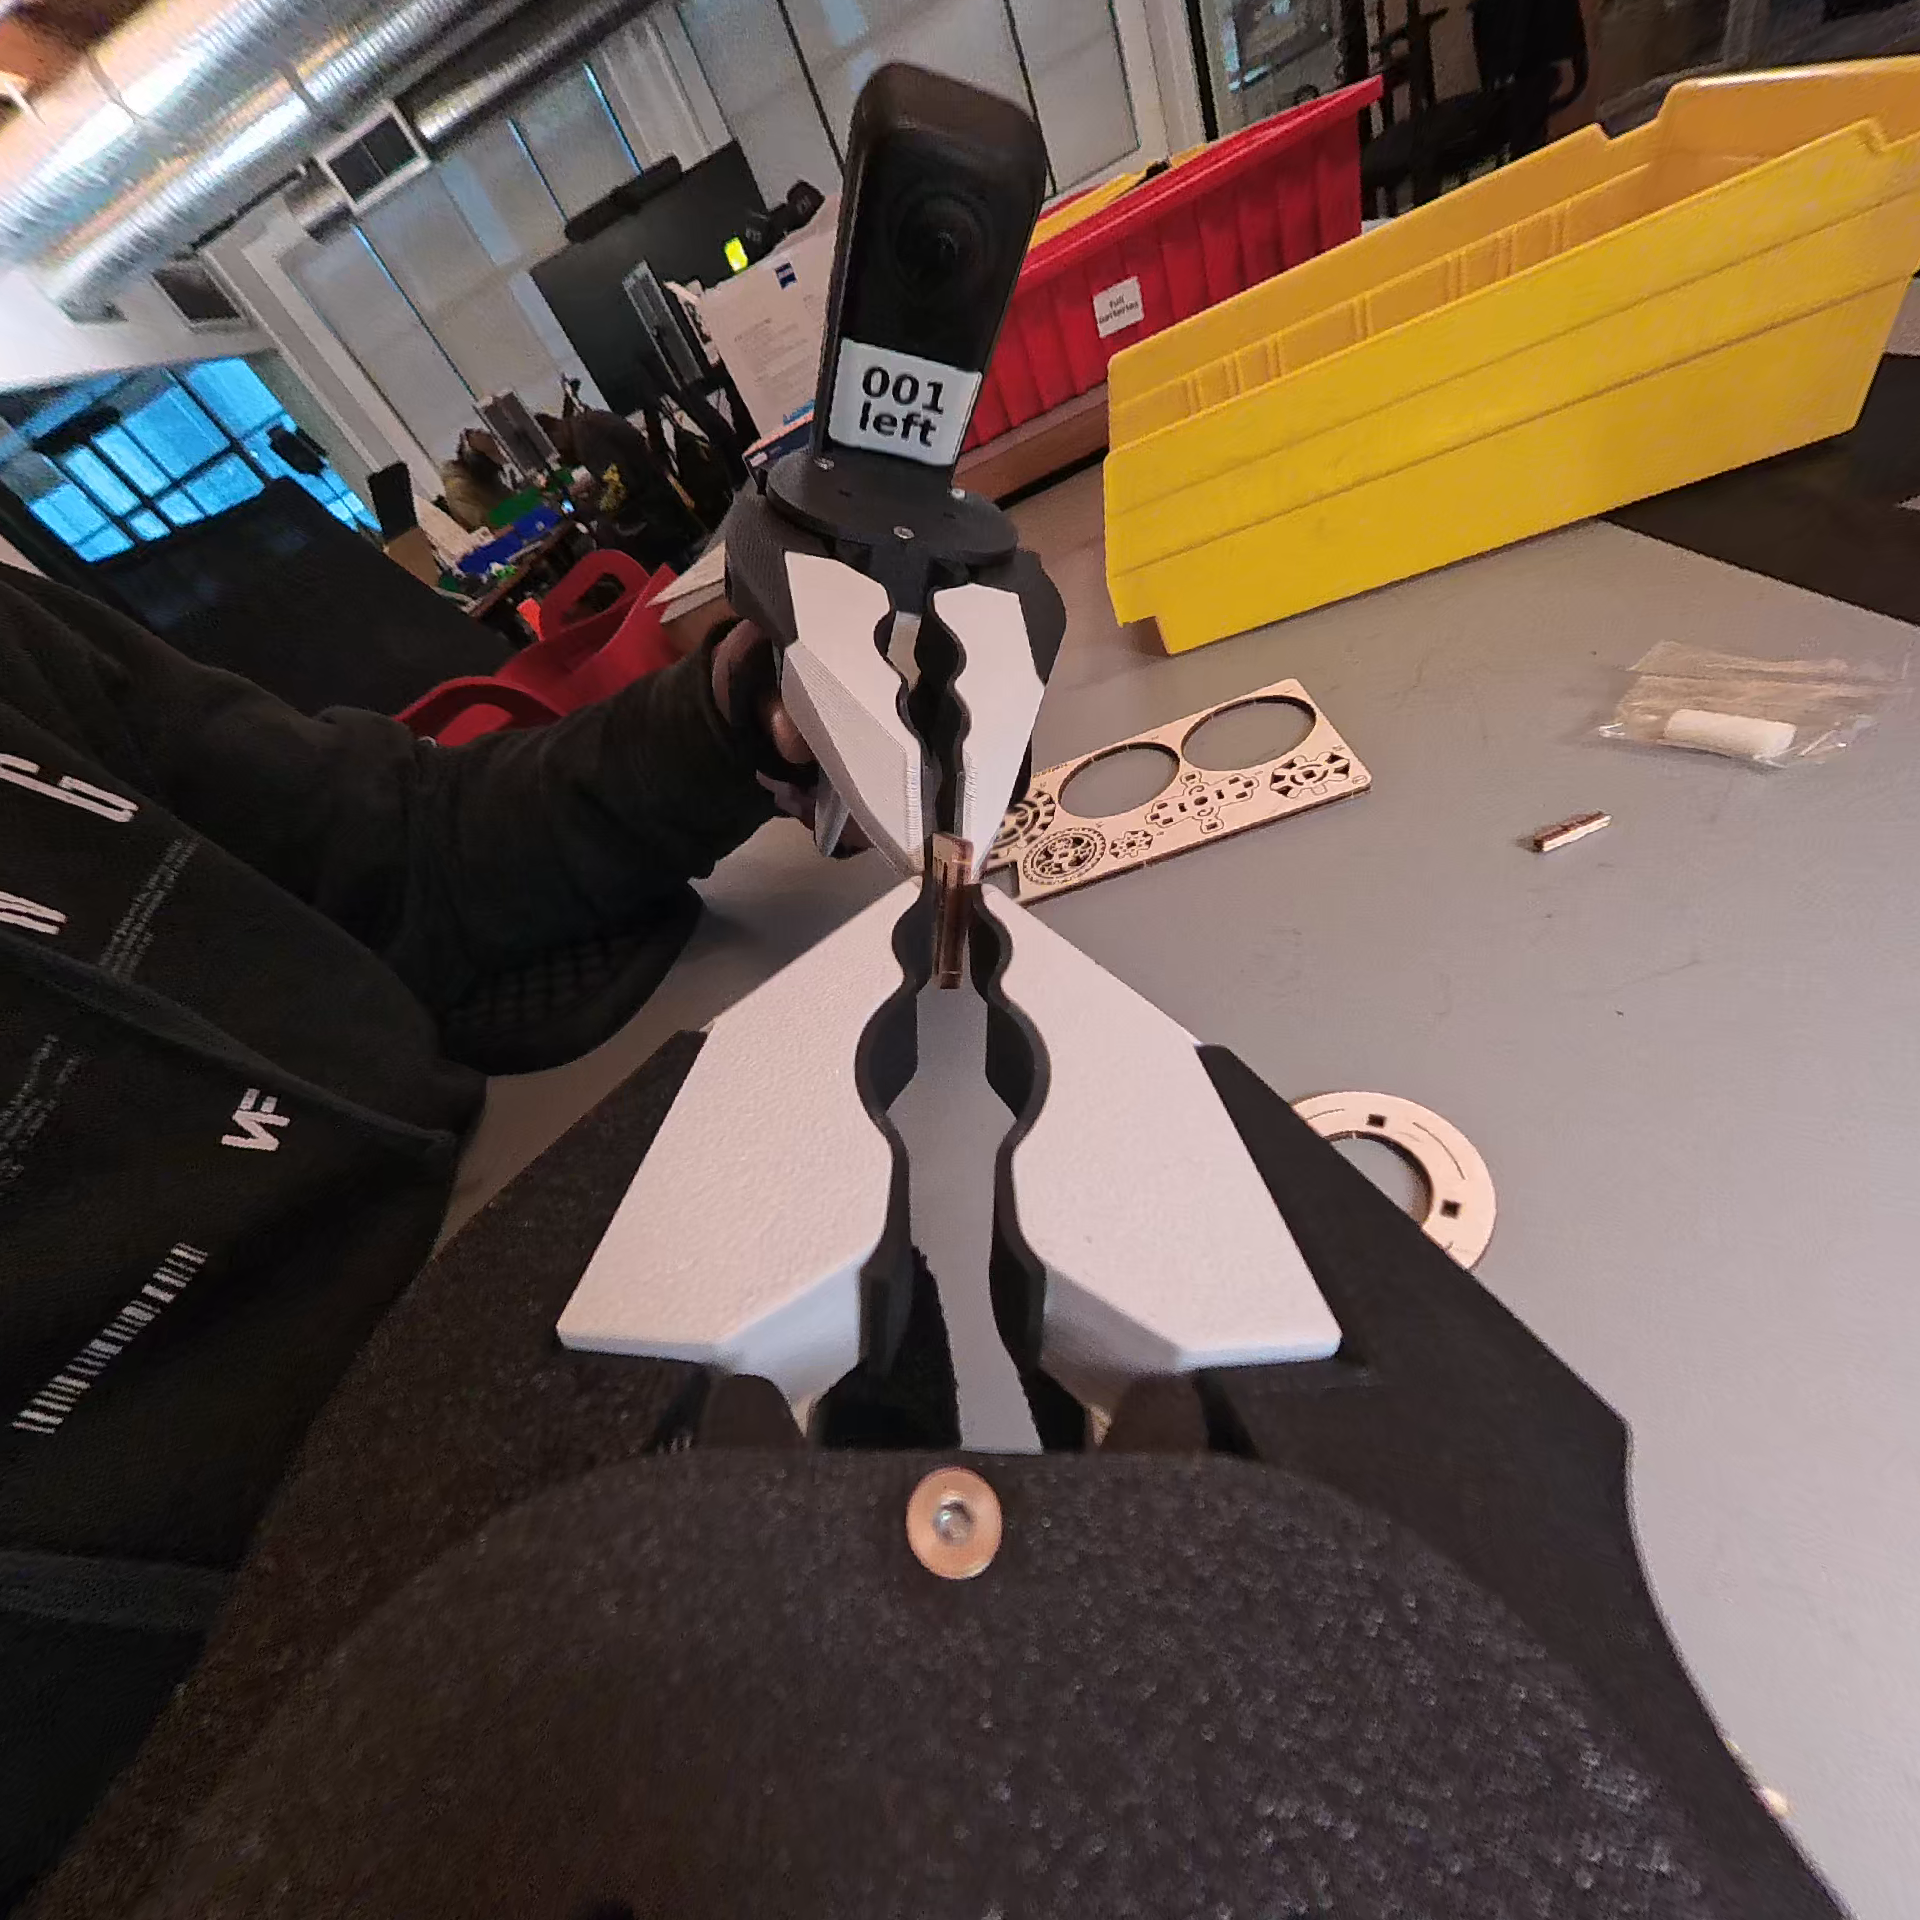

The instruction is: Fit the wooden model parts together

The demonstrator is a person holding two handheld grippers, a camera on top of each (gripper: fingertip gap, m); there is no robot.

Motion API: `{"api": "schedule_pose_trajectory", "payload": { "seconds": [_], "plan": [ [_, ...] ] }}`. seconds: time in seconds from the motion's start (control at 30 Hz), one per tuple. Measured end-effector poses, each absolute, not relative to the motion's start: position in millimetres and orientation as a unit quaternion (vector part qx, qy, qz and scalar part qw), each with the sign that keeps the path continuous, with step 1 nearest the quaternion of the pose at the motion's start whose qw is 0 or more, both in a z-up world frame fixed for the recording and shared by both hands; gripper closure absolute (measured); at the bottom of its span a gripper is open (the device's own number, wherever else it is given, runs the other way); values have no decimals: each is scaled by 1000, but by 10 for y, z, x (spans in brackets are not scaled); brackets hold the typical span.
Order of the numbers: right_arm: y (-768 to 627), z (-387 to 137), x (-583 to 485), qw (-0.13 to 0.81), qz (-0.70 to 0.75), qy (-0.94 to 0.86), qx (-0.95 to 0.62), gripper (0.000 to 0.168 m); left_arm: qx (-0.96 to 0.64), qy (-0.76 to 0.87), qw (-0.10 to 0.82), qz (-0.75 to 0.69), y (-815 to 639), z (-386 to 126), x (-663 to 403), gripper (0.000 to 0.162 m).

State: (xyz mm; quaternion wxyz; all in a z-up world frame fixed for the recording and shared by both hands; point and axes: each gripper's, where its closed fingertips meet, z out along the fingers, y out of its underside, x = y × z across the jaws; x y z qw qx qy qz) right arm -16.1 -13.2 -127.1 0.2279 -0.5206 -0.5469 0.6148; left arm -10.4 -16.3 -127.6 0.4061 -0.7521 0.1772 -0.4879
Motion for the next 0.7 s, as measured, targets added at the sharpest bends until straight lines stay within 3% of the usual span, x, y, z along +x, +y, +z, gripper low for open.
{"api": "schedule_pose_trajectory", "payload": {
  "seconds": [0.23, 0.5, 0.7],
  "plan": [
    [53, -1124, -237, 250, 668, -478, -513, 168, -712, 122, 469, -508, 63, -1122, -159, 153],
    [445, -872, -407, 293, 656, -463, -520, 167, -699, 90, 511, -493, 450, -861, -335, 156],
    [399, -1134, -365, 301, 620, -496, -528, 164, -720, 103, 510, -458, 385, -1078, -302, 160]
  ]
}}
